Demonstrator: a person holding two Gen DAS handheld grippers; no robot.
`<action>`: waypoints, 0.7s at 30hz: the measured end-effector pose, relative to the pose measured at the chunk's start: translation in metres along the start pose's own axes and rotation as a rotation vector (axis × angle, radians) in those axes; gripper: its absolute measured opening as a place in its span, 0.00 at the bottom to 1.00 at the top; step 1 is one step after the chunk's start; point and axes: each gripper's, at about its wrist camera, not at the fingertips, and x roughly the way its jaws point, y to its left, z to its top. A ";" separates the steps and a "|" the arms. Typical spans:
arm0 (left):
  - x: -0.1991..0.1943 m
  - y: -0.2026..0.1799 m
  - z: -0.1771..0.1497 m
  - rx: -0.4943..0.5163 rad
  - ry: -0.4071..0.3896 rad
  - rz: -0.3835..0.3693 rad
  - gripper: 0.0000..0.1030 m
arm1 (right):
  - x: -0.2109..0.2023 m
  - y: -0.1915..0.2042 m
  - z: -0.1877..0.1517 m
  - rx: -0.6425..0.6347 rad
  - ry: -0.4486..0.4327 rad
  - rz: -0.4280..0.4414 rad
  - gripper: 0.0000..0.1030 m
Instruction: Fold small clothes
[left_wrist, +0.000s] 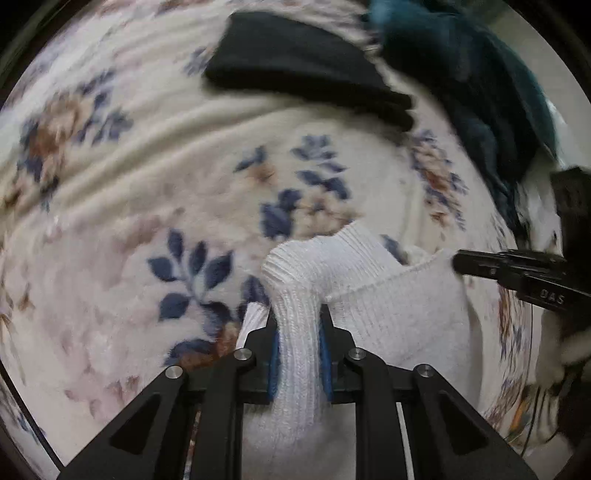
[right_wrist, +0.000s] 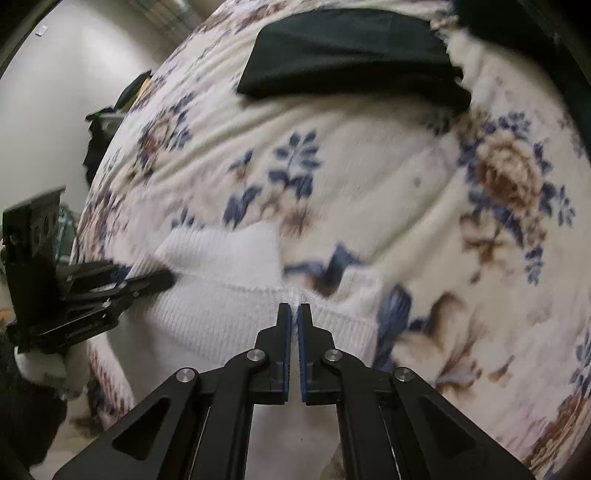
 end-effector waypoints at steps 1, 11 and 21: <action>0.012 0.008 0.005 -0.047 0.022 0.001 0.15 | 0.002 -0.001 0.005 0.006 -0.004 -0.010 0.03; 0.007 0.032 -0.007 -0.217 0.062 -0.084 0.34 | 0.062 -0.044 0.034 0.210 0.135 0.057 0.01; -0.004 0.061 -0.056 -0.402 -0.019 -0.138 0.18 | 0.039 -0.113 -0.047 0.583 0.146 0.363 0.55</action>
